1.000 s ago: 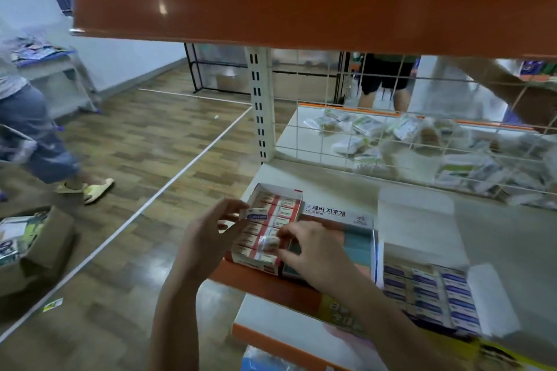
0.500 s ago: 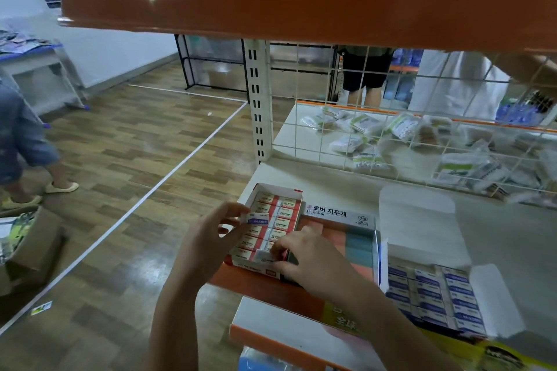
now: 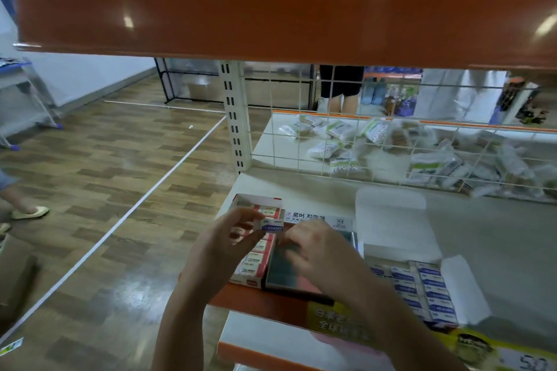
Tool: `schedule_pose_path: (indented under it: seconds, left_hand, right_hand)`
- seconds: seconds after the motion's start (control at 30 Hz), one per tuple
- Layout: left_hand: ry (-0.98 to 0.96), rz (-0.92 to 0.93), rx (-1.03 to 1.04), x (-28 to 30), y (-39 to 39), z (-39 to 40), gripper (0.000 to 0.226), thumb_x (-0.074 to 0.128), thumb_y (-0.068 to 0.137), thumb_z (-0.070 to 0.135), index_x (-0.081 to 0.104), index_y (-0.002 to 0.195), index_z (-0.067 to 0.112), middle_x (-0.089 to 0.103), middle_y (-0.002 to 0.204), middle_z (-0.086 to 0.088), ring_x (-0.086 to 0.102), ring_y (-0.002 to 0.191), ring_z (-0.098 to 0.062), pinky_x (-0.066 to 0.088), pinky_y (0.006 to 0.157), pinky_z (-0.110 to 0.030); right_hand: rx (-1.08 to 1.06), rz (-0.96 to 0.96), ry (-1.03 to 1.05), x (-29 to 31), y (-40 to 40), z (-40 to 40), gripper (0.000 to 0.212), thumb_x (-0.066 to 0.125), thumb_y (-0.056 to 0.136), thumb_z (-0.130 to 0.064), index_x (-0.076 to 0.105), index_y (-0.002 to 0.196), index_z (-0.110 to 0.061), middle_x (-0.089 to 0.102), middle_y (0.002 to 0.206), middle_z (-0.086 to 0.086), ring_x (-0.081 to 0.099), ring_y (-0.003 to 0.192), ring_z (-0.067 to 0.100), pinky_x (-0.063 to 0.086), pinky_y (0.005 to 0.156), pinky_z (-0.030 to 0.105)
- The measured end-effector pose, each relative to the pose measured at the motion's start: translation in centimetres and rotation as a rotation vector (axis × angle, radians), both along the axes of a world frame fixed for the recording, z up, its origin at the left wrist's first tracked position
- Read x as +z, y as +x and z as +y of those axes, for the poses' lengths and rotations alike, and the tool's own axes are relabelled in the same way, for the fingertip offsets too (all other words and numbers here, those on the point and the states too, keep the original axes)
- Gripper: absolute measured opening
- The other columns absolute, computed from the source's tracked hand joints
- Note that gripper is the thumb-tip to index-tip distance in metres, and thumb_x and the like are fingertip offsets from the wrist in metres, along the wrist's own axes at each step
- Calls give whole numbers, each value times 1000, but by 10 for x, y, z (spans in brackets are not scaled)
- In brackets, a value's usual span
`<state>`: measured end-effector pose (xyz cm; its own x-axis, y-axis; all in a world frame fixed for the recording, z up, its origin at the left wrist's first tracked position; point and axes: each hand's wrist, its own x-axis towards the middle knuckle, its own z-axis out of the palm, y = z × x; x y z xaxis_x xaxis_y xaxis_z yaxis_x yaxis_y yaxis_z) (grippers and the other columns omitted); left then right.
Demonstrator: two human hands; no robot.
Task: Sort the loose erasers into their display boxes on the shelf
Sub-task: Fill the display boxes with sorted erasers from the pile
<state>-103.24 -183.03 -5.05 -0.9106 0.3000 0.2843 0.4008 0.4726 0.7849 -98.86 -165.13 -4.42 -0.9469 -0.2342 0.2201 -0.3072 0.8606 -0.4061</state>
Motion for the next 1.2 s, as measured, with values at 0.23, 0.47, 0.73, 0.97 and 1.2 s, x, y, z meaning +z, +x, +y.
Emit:
schedule_pose_path:
  seconds: [0.23,0.47,0.73,0.97,1.2]
  left_hand:
    - [-34,79,-206,11,2,79,35,73,78,15,60,83,47,57,86,23,56,80,2,44,66,-12]
    - [-353,181,-330,3,17,153,20,61,88,32,63,108,33,52,98,22,45,99,-5,37,78,-16]
    - [-685,322,-302,-4,26,191,25,51,93,31,56,118,31,56,120,9,41,115,-14,34,90,-26]
    - [-781,343,-297,-9,33,203,22,52,93,25,56,114,26,56,119,6,41,113,-16,33,91,-27]
    - [-811,376,-263,-8,39,209,21,52,91,14,60,110,19,59,112,2,46,108,-18,34,90,-28]
  right_hand:
    - [-337,12,-10,15,35,90,24,52,92,-33,61,113,-26,59,112,-11,47,106,6,32,83,16]
    - [-719,-70,-21,4,76,154,34,54,92,-31,53,124,-19,51,125,-2,54,107,14,43,85,24]
    - [-847,-168,-69,-19,92,174,36,51,93,-32,54,125,-14,57,120,3,58,102,16,43,84,25]
    - [-816,-149,-89,-26,91,172,26,48,95,-26,58,116,-15,63,109,2,58,95,17,43,78,24]
    - [-794,-144,-87,-29,91,174,21,47,95,-24,58,112,-16,62,105,2,57,90,16,41,75,24]
